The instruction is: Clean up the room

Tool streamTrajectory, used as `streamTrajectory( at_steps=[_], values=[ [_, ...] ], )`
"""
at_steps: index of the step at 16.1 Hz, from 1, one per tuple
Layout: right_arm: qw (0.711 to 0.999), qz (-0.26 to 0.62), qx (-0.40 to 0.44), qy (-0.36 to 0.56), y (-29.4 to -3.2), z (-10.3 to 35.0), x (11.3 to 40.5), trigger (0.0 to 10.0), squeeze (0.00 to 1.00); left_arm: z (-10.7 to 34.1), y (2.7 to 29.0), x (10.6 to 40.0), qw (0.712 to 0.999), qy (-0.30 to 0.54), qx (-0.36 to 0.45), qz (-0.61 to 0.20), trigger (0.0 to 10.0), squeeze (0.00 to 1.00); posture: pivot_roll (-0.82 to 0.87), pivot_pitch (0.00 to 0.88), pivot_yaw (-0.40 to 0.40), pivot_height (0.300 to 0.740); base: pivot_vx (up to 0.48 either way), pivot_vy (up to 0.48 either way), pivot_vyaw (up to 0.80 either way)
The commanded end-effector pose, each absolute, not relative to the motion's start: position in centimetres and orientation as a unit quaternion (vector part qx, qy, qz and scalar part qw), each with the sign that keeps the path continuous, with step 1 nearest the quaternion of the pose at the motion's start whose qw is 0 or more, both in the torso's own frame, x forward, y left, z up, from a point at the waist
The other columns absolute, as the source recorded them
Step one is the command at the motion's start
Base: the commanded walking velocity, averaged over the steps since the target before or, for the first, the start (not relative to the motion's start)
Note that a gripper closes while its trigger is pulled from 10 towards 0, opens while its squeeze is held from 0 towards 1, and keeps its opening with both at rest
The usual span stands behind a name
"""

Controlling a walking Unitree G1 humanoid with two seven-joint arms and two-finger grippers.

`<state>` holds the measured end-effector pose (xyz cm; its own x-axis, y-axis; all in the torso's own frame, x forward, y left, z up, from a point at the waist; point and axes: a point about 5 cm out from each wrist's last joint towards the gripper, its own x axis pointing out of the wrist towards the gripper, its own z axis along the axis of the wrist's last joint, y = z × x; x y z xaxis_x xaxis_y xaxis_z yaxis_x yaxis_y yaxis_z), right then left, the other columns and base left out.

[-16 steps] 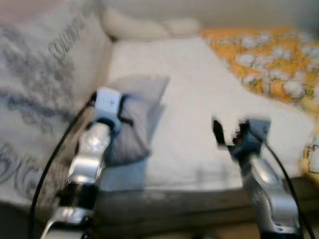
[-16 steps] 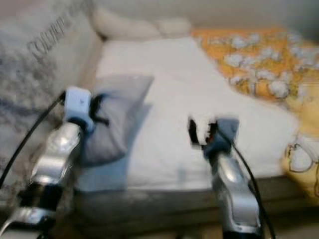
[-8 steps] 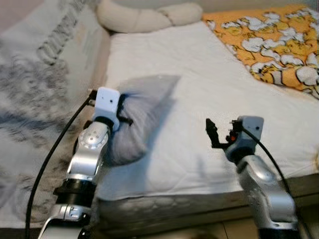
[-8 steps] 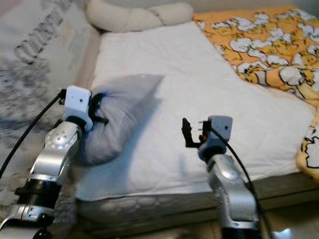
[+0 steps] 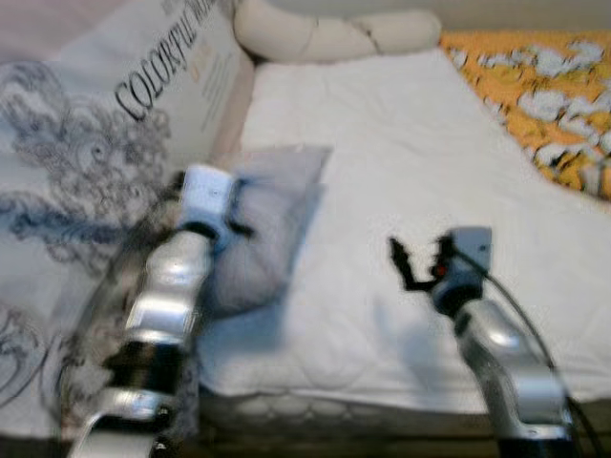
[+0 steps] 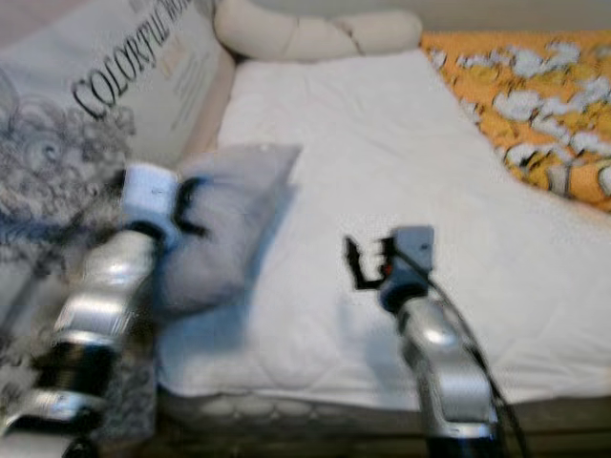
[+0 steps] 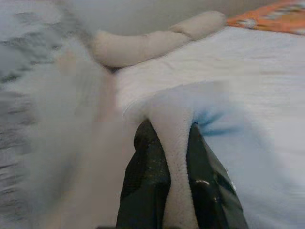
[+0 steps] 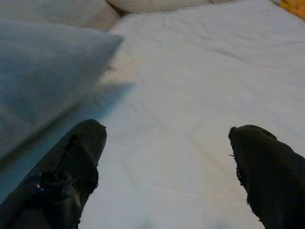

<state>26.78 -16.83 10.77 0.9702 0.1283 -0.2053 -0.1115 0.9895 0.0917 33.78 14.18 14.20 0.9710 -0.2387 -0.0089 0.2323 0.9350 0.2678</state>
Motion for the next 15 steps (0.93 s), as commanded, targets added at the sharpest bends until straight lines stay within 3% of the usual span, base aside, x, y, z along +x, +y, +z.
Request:
streamTrajectory(
  at_steps=[1, 7, 10, 15],
  values=[
    [0.991, 0.066, 0.042, 0.109, -16.4, 10.7, 26.8, 10.0, 0.0, 15.7, 14.8, 34.2, 0.981, -0.045, 0.151, -0.115, 10.0, 0.0, -0.06, 0.0, 0.081, 0.74, 0.0, 0.0, 0.0],
    [0.993, 0.059, 0.035, 0.101, -16.9, 11.1, 26.8, 10.0, 0.0, 15.7, 14.8, 36.5, 0.974, -0.036, 0.186, -0.122, 10.0, 0.0, -0.09, 0.0, 0.103, 0.74, 0.0, 0.0, 0.0],
    [0.994, 0.06, 0.021, 0.093, -17.5, 11.6, 26.5, 10.0, 0.0, 17.3, 15.4, 39.0, 0.979, -0.034, 0.189, -0.075, 10.0, 0.0, -0.14, 0.0, 0.127, 0.74, 0.0, 0.0, 0.0],
    [0.992, 0.083, 0.009, 0.094, -17.1, 11.8, 25.7, 10.0, 0.0, 17.2, 15.1, 40.0, 0.962, -0.027, 0.267, -0.046, 10.0, 0.0, -0.2, 0.0, 0.148, 0.74, 0.0, 0.0, 0.0]
  ],
)
